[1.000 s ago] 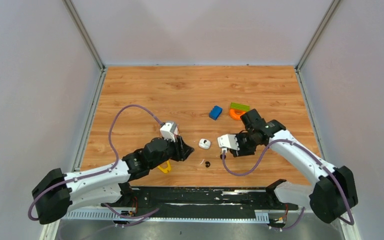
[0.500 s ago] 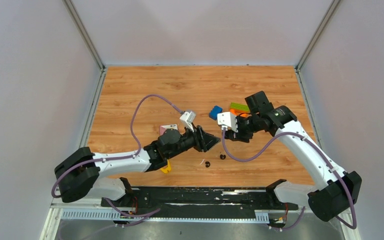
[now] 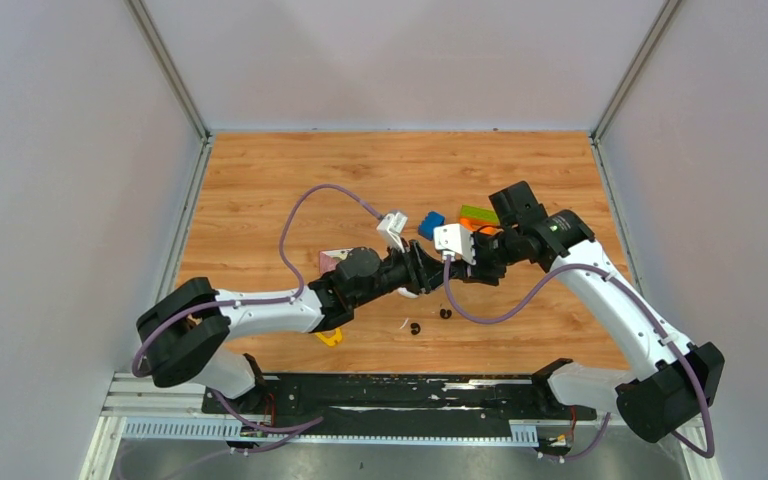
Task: Insert the wireless bluetooth earbuds into the charging case
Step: Pick up the charging case at the center of the board, then open the charging case.
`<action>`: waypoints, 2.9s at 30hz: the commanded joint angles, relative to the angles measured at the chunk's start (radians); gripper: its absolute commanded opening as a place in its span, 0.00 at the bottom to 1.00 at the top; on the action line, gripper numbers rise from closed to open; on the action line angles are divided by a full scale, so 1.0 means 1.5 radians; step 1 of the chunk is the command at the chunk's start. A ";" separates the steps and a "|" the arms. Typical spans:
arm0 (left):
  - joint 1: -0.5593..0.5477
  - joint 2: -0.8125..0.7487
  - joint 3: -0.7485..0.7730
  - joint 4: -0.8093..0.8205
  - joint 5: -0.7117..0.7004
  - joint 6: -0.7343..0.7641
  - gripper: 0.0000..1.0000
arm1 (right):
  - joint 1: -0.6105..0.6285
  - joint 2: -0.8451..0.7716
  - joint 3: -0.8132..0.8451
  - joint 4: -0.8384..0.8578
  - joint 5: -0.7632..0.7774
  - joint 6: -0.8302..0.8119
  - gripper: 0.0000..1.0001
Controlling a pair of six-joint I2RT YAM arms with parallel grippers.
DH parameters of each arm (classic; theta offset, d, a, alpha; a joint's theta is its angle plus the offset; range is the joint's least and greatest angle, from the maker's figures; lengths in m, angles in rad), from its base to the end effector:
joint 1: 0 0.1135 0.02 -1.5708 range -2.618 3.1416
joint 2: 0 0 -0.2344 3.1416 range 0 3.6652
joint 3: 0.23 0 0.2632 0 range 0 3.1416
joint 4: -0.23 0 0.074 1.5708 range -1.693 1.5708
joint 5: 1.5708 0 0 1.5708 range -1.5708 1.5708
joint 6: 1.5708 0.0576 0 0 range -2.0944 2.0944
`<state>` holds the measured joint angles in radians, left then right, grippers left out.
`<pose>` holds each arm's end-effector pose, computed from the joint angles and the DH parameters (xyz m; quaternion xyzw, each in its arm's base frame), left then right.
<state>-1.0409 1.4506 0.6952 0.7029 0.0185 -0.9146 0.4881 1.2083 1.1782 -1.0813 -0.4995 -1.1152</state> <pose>0.1765 -0.3034 0.2073 0.0521 0.7235 -0.5745 0.3791 0.2079 0.1416 0.2733 -0.7171 0.6158 0.1609 0.2841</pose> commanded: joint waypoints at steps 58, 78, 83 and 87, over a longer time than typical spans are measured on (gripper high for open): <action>-0.003 -0.172 -0.239 0.287 0.198 0.403 0.02 | 0.008 0.135 0.152 -0.162 -0.346 0.152 0.50; -0.018 -0.198 -0.203 0.200 0.245 0.479 0.00 | 0.018 0.213 0.210 -0.185 -0.330 0.159 0.51; -0.045 -0.221 -0.191 0.133 0.235 0.526 0.00 | 0.009 0.230 0.234 -0.213 -0.352 0.156 0.52; -0.047 -0.229 -0.199 0.139 0.225 0.525 0.00 | 0.004 0.228 0.234 -0.218 -0.354 0.153 0.52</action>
<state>-1.0981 1.1358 0.3653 0.8917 0.3367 -0.1741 0.5049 1.5486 1.4925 -1.4105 -0.9913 -0.8722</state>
